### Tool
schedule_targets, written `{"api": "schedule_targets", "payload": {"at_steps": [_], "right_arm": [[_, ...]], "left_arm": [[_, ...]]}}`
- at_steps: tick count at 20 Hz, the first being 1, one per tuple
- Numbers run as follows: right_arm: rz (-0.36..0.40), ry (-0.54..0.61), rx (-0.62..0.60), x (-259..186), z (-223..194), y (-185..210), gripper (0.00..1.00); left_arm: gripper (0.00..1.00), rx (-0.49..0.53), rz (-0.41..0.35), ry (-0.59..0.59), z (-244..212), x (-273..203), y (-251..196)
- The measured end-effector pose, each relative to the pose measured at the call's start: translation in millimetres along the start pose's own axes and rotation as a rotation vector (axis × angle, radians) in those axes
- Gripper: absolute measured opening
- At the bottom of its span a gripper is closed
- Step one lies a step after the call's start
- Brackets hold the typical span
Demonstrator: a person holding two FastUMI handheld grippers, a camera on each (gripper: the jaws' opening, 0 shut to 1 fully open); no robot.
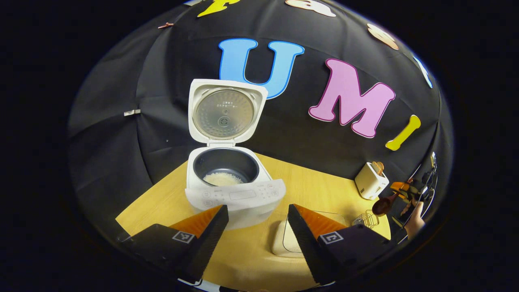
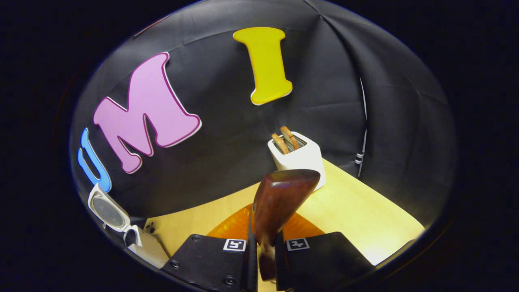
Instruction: Close the left gripper, press the button to open the rice cooker; take a wooden spoon from the chopstick holder with the right hand, scoop a spoonful of rice and pour it into the rice cooker, then put the wooden spoon back into the chopstick holder.
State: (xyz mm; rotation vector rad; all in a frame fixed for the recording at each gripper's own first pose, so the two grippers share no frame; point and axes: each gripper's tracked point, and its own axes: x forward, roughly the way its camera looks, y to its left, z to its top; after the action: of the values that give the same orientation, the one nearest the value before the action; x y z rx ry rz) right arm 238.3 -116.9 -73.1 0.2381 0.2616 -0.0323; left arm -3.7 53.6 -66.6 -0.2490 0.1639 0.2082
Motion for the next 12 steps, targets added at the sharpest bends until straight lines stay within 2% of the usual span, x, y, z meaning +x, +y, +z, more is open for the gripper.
{"api": "schedule_targets", "payload": {"at_steps": [2, 5, 12], "right_arm": [[-0.017, 0.016, -0.040, 9, -15, -9, 0.21], [-0.011, 0.055, -0.036, 18, -38, -7, 0.21], [-0.010, 0.135, -0.132, 30, -77, -8, 0.21]], "left_arm": [[0.96, -0.013, -0.001, -0.001, 0, 0, -7], [0.96, -0.003, 0.014, -0.019, 3, -6, -11], [0.96, -0.023, 0.095, -0.053, 6, -27, -1]]}}
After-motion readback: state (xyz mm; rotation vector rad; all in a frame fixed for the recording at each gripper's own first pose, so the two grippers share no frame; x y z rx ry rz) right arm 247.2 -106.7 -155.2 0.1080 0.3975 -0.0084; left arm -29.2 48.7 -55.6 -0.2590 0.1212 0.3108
